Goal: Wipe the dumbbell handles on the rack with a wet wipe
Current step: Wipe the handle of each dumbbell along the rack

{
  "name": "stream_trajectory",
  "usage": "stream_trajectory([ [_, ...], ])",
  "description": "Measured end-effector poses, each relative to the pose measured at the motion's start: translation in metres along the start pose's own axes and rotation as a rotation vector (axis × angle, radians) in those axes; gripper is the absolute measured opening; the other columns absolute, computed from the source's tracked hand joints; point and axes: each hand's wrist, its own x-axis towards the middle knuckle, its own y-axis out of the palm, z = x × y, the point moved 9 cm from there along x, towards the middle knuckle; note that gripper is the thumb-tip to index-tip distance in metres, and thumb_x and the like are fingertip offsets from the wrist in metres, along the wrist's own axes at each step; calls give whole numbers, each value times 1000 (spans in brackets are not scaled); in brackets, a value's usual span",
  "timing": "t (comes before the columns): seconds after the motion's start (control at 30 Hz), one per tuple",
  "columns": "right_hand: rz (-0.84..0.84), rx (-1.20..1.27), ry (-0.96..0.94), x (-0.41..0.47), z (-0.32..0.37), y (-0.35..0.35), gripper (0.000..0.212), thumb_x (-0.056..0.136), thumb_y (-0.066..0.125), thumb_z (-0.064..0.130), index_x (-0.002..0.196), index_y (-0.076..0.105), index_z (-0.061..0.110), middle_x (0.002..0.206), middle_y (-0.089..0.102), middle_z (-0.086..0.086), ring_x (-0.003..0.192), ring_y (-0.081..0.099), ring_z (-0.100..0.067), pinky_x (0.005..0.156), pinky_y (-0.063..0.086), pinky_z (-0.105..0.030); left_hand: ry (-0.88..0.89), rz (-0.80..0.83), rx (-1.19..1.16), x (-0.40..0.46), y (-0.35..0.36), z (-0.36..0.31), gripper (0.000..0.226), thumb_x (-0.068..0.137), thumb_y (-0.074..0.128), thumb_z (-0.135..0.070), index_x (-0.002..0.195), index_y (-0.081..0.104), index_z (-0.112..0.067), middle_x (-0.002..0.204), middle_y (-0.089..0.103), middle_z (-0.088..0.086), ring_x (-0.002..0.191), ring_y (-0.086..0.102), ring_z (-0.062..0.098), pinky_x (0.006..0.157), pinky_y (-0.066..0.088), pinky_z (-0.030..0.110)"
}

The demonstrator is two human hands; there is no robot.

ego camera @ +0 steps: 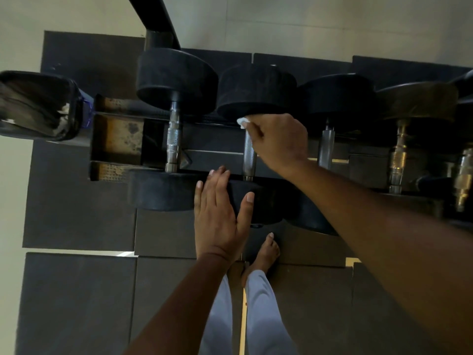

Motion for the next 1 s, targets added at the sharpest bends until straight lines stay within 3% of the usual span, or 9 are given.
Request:
stream_trajectory([
  [0.2,-55,647,610,-31,-61,41,36,92,74,57,110,83,28,103,77,5,96,73,-12,90,61,-38,-3,7,6,0,2,0,69,110,33,-59,156,47,-9,164,47,6,160,33,21,135,8,42],
  [0.3,-34,1106,964,-39,-62,72,14,91,86,37,90,79,24,90,79,6,91,74,-12,93,64,-44,-2,5,7,0,1,0,71,110,31,-61,156,47,-9,163,48,7,159,34,22,135,7,41],
  [0.37,8,1300,1097,-38,-60,83,15,92,85,28,86,73,22,88,76,5,86,73,-13,85,67,-42,-3,2,9,0,1,0,73,109,28,-63,155,48,-9,162,49,7,159,36,23,135,6,39],
  [0.47,154,1356,1162,-36,-57,97,10,99,75,17,106,71,12,94,74,-2,77,71,-15,60,64,-32,0,-9,27,1,1,-1,71,109,31,-61,153,49,-8,161,51,9,157,38,25,135,5,37],
  [0.57,212,1397,1228,-38,-58,99,27,94,75,10,121,73,10,104,77,-7,87,75,-21,49,60,-30,3,-11,27,0,1,-1,67,109,35,-58,153,49,-8,160,51,9,156,39,25,135,5,38],
  [0.67,272,1389,1181,-39,-62,93,30,94,81,22,122,74,15,110,78,-3,101,76,-18,61,63,-29,7,-18,22,0,0,-2,65,109,37,-55,152,49,-8,158,52,10,155,41,25,135,5,38],
  [0.73,306,1293,1140,-40,-68,92,32,93,84,33,120,76,18,102,75,3,87,69,-11,73,58,-28,10,-32,26,0,-1,-2,64,108,38,-53,150,51,-7,157,53,10,154,43,27,135,6,38],
  [0.87,356,1187,1039,-29,-72,91,30,95,81,32,122,78,18,97,65,3,63,49,-5,65,48,-23,10,-30,23,-1,1,-1,63,109,38,-53,150,51,-7,156,54,9,154,43,26,135,7,39],
  [1.0,450,1042,1009,-43,-76,88,32,90,86,37,117,79,19,100,73,4,76,53,-7,71,51,-24,13,-34,17,0,0,-3,70,110,30,-61,150,50,-8,157,53,9,154,42,26,135,8,40],
])
